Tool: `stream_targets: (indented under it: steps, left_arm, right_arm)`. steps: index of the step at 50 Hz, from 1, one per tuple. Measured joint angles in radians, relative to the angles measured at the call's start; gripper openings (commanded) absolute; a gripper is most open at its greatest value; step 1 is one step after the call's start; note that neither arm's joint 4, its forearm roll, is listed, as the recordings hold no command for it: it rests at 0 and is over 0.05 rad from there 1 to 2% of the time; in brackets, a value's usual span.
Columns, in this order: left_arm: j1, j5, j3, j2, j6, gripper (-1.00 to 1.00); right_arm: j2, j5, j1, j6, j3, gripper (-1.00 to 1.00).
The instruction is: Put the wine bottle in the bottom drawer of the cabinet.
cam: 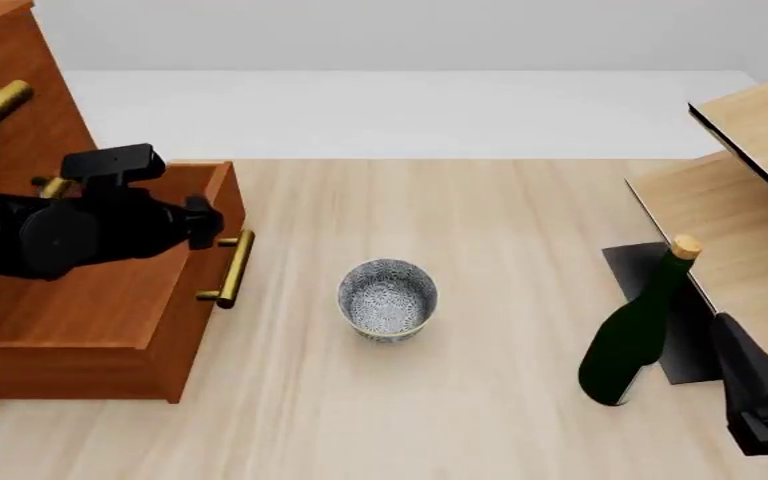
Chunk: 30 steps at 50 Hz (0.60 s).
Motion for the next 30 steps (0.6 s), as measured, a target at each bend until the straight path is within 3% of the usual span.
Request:
stream_targets:
  steps: [30]
  left_arm:
    - [-0.038,-0.103,0.060,0.068,-0.041,1.00]
  right_arm:
    - [0.011,0.000,0.007,0.000,0.000,1.00]
